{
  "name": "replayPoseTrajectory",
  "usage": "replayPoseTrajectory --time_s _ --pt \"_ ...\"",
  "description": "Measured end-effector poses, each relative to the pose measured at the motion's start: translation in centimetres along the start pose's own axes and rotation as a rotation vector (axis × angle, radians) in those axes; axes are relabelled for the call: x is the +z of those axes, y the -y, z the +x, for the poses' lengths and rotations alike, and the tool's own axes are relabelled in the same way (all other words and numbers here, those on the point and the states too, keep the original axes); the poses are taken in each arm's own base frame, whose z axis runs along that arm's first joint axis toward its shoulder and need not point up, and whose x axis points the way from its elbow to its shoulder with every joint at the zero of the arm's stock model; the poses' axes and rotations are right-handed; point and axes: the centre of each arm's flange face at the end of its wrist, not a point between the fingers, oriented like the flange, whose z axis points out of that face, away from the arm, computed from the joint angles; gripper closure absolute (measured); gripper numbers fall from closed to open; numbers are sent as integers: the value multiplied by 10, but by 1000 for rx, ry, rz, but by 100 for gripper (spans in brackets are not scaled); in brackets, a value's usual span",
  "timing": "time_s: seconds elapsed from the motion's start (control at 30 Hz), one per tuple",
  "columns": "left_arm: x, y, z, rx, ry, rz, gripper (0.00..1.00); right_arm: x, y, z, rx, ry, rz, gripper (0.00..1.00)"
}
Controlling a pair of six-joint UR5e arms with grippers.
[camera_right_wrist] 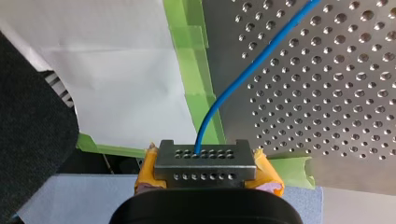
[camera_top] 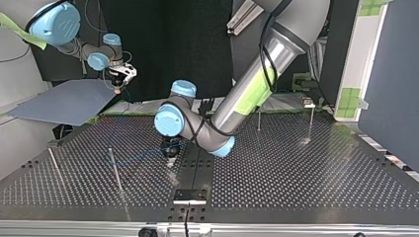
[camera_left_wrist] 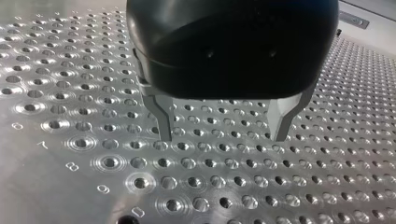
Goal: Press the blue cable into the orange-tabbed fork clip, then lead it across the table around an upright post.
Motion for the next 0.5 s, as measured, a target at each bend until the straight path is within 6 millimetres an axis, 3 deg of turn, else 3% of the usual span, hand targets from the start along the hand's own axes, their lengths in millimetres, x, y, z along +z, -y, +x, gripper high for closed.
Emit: replayPoseTrajectory --time_s 0.5 --pt "-15 8 14 75 -73 -15 0 3 -3 3 -21 5 -8 100"
